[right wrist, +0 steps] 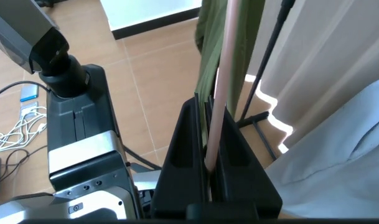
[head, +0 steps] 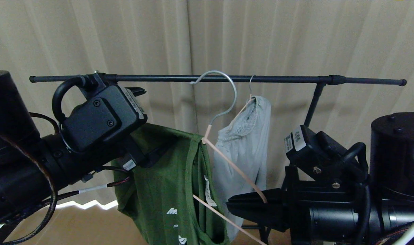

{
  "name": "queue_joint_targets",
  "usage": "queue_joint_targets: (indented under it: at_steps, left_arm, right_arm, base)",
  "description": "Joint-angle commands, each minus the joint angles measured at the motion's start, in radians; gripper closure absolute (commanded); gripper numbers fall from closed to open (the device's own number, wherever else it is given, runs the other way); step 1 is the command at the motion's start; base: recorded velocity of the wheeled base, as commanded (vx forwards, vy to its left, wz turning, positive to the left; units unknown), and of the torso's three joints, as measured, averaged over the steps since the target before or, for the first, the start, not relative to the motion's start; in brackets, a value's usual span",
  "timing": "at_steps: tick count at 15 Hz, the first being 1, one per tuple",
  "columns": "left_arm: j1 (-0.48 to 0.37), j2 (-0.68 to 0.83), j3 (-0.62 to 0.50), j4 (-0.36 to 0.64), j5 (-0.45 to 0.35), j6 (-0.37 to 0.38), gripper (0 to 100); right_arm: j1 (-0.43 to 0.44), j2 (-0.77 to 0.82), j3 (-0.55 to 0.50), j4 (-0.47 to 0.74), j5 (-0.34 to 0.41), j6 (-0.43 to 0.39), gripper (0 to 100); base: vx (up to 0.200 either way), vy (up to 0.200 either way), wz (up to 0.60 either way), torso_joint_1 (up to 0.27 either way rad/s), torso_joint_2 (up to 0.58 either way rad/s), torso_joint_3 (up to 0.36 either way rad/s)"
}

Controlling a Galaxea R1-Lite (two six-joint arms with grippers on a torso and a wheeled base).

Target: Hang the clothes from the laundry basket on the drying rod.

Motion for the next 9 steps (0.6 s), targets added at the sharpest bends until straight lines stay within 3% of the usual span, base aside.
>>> queue_joint_targets:
  at_steps: [1,2,9]
  left_arm:
    - [0.0,0.003,0.002,0.0,-0.001,0.0,0]
    - [0.0,0.003,0.002,0.0,-0.001,0.0,100]
    - [0.0,0.008,0.003,0.0,-0.001,0.0,100]
  right_arm:
    - [0.0,0.004,0.0,-0.001,0.001,0.0,100]
    - [0.0,0.004,0.0,-0.001,0.001,0.0,100]
    - [0.0,0.007,0.0,-0.008,0.001,0.002,100]
  base:
    - [0.0,0.0,0.0,0.0,0.0,0.0]
    - [0.0,0.0,0.0,0.0,0.0,0.0]
    - [0.0,0.0,0.0,0.0,0.0,0.0]
